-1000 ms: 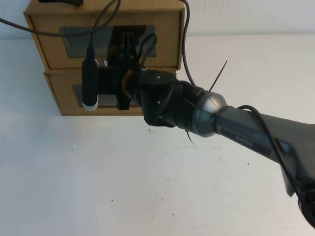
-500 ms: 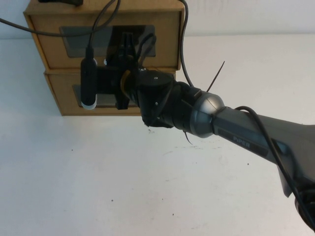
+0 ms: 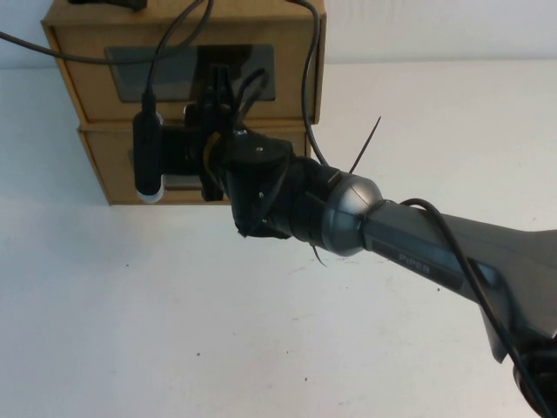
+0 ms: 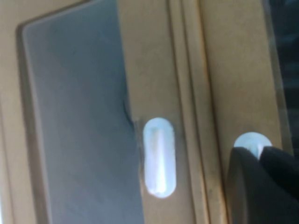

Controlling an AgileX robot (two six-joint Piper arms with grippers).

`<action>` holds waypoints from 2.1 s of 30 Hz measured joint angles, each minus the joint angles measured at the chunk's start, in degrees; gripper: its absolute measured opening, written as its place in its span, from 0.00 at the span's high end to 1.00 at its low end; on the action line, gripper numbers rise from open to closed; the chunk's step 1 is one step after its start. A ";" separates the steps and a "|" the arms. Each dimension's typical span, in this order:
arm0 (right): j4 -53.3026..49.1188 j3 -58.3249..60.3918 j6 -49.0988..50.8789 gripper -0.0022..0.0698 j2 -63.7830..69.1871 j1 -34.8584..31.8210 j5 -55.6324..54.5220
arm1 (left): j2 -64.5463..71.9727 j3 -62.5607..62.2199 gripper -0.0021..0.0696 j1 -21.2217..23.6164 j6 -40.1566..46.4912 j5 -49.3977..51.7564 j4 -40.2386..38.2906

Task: Open the shoe box
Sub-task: 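Pull the top drawer of the cardboard box fully open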

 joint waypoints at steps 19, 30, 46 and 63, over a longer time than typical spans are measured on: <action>13.61 4.31 -10.47 0.97 -5.01 0.90 4.00 | 0.00 0.00 0.98 0.00 0.00 1.49 -1.51; 15.39 14.72 -9.02 0.99 -12.20 1.49 4.64 | 0.00 0.00 0.98 0.00 0.00 1.29 -1.41; -3.05 15.26 11.35 0.69 -10.41 1.49 0.05 | 0.00 0.00 0.98 0.00 0.00 1.29 -1.41; -10.48 6.75 18.02 0.72 -2.95 1.39 3.66 | 0.00 0.00 0.98 0.00 0.11 0.94 -1.29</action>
